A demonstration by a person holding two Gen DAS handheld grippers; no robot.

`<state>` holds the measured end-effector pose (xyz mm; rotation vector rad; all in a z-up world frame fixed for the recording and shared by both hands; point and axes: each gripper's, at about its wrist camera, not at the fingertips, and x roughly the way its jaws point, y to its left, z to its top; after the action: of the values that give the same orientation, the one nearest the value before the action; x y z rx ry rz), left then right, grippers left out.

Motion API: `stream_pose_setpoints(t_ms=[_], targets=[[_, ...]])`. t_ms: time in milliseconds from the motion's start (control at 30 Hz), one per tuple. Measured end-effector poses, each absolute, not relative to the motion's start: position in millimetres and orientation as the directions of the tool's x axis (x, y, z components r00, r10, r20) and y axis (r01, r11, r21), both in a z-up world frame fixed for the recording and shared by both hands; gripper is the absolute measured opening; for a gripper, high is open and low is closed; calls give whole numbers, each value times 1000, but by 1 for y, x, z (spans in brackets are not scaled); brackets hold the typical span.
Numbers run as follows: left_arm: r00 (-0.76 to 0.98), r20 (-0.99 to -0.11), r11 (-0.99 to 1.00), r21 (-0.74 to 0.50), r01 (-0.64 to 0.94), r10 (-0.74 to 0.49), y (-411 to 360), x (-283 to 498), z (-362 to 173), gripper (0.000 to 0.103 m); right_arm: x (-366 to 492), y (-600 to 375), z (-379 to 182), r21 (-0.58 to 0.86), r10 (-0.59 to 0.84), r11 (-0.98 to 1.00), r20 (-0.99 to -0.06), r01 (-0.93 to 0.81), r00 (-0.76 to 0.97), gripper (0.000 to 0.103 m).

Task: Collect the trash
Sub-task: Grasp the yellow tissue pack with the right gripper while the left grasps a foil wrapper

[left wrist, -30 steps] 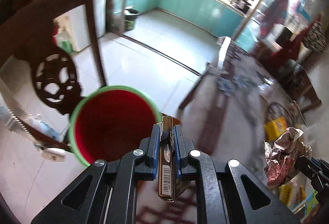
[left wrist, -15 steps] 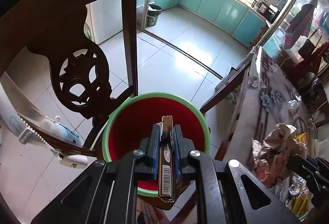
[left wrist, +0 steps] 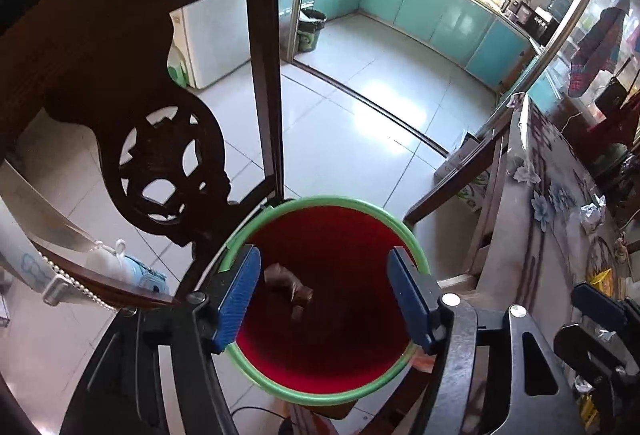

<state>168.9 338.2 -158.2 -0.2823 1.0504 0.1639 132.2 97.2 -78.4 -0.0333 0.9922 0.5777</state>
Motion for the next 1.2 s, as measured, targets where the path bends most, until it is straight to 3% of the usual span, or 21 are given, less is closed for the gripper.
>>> stream_pose_setpoints(t_ms=[400,767,1033,1133,1200], targets=[[508,-860,968,-167,-185,-51,298,155,-141,65,97,29,-54,220,379,910,-784,-350,492,60],[546,-829,981,-184,-62,-121,196,118,-104,65,43,-80,-41,184,275,959,-784,-215,557,64],[529,-820,974,-215,68,-218,98,85,-89,65,15,-201,-65,122,141,990,-861,-72,489,64],[508,-824,968,-223,115,-250,58,78,-87,65,1,-240,-86,116,112,993,-896,-16,429,75],[496,-823,961,-236,143,-276,33,76,-84,65,-9,-259,-96,133,121,991,-909,2,399,75]])
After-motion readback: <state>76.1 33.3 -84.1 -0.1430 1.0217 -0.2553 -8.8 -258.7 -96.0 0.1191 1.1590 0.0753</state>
